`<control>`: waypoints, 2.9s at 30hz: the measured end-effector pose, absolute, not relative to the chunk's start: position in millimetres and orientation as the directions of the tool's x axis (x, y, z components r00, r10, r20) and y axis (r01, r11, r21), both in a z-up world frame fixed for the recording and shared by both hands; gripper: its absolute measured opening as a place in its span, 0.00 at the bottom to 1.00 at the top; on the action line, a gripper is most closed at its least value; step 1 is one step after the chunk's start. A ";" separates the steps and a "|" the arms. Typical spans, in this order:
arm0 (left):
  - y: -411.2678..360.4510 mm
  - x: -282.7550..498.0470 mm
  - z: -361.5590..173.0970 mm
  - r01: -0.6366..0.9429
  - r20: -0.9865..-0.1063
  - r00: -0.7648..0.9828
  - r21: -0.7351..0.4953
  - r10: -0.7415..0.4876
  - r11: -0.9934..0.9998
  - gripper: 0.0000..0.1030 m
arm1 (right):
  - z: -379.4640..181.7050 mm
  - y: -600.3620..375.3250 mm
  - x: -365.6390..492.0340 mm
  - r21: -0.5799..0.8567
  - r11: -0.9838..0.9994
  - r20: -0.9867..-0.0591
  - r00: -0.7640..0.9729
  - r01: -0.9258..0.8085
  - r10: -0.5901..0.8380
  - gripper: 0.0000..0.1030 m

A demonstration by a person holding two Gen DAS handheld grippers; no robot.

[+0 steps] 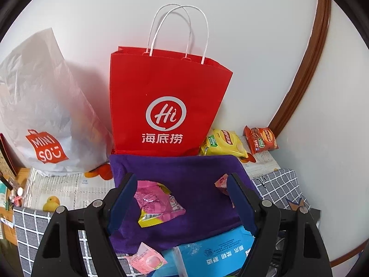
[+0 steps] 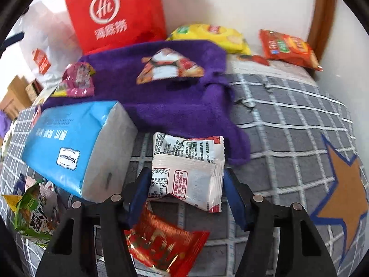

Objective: Organize snacks
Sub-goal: 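Grasp the white printed packet with the right gripper while the left moves to the pile, then grasp the pink peach-printed packet with the left gripper while the right holds the white packet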

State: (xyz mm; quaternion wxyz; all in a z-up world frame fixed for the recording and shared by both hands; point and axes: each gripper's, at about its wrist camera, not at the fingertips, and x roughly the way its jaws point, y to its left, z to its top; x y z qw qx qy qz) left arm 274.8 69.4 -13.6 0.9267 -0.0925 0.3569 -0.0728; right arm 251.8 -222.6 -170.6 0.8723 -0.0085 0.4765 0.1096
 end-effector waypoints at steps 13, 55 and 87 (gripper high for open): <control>54.8 259.1 -17.1 0.085 -0.680 0.713 -0.158 -0.171 0.984 0.76 | -159.6 -240.0 202.3 0.039 0.979 -0.792 0.591 -0.200 0.152 0.61; 86.3 198.2 -155.9 0.129 -0.768 0.595 -0.199 -0.236 0.972 0.37 | -178.9 -275.2 202.0 0.264 0.961 -0.746 0.616 -0.077 0.254 0.63; 96.0 176.4 -137.4 0.132 -0.704 0.615 -0.352 -0.355 0.927 0.37 | -181.9 -280.9 208.2 0.269 0.963 -0.768 0.596 -0.031 0.234 0.62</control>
